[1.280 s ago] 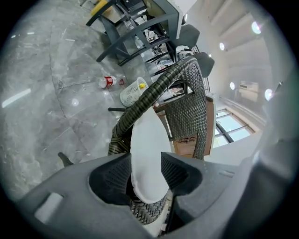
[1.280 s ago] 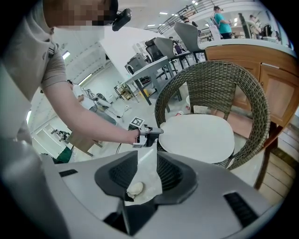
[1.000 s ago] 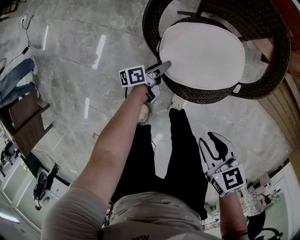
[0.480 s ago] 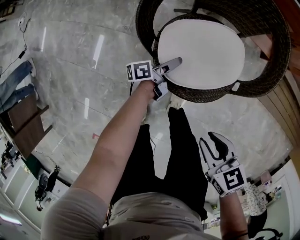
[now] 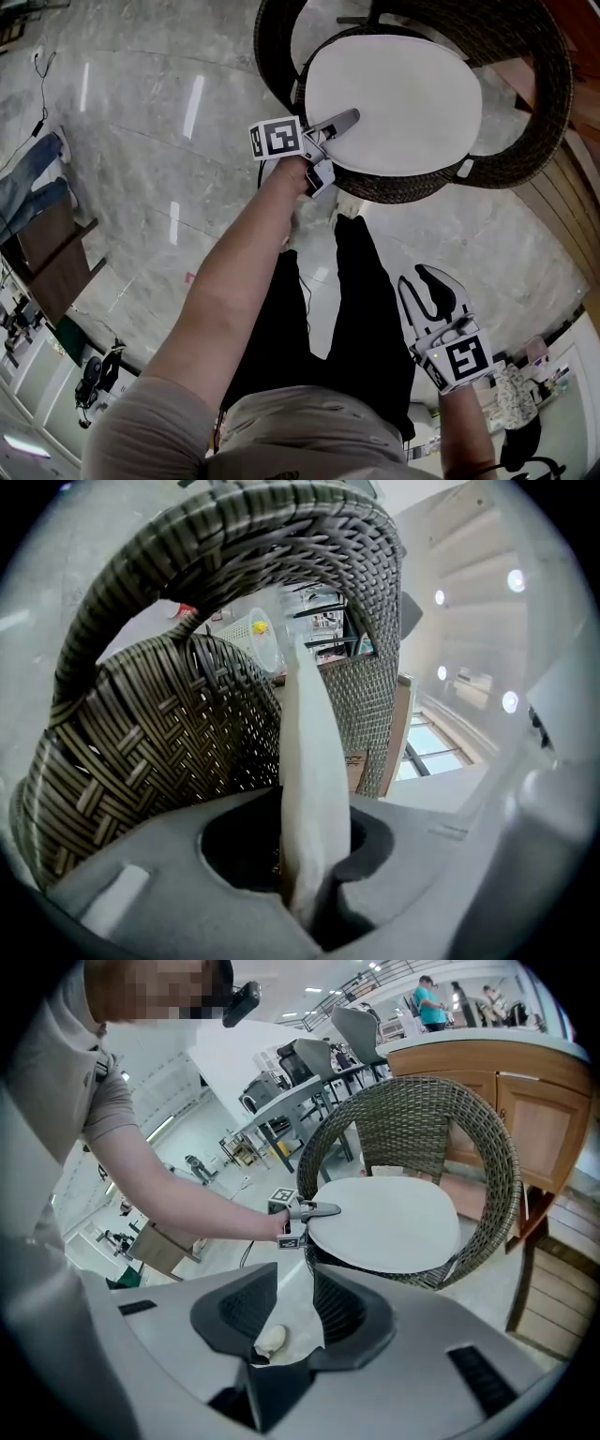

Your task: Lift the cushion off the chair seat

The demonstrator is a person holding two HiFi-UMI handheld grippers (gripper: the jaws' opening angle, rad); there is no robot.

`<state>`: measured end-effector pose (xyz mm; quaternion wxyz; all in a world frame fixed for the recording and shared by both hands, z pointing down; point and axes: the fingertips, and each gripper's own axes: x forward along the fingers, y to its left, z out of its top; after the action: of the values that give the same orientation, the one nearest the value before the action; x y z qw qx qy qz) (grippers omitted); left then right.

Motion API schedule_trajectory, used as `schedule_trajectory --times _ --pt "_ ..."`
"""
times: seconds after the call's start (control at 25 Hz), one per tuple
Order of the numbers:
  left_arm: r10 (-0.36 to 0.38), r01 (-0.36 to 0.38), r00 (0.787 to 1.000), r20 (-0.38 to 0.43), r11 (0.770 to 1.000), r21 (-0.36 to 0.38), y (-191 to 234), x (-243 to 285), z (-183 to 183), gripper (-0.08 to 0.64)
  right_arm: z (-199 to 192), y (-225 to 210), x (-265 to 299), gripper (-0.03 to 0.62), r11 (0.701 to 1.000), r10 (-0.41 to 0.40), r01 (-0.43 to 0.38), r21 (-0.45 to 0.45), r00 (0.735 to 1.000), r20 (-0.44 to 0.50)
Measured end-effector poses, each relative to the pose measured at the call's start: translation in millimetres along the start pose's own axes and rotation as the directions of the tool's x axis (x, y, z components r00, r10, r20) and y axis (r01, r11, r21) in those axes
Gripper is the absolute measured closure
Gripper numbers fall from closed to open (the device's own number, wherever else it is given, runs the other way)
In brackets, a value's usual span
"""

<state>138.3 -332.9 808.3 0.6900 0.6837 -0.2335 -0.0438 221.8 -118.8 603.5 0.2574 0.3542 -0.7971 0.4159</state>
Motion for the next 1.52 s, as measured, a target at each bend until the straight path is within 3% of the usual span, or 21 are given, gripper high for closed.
schedule_trajectory --times 0.4,0.8,0.96,1.12,1.52 --pt "-0.012 0.012 1.000 0.008 1.000 0.001 -14.3 -4.4 -3.7 0.493 4.3 1.9 -4.9 0.479 1.000 -0.015 0.014 0.011 0.999 0.030" --pt "-0.049 0.049 0.998 0.045 0.999 0.007 -49.3 -32.1 -2.1 0.500 -0.4 32.3 -13.7 0.489 0.999 -0.037 0.037 0.004 0.998 0.053" --pt "-0.116 0.119 0.991 0.066 0.993 -0.029 -75.1 -51.5 -6.1 0.502 -2.5 45.7 -18.4 0.494 0.998 -0.063 0.063 0.009 0.995 0.074" --pt "-0.128 0.129 0.991 0.048 0.992 -0.010 -95.7 -75.6 -10.9 0.503 -2.0 62.1 -23.2 0.499 0.997 -0.079 0.079 0.007 0.992 0.100" --pt "-0.242 0.242 0.969 0.059 0.970 0.001 -185.4 -158.3 -15.8 0.505 1.6 127.2 -41.1 0.530 0.990 -0.133 0.137 -0.015 0.980 0.147"
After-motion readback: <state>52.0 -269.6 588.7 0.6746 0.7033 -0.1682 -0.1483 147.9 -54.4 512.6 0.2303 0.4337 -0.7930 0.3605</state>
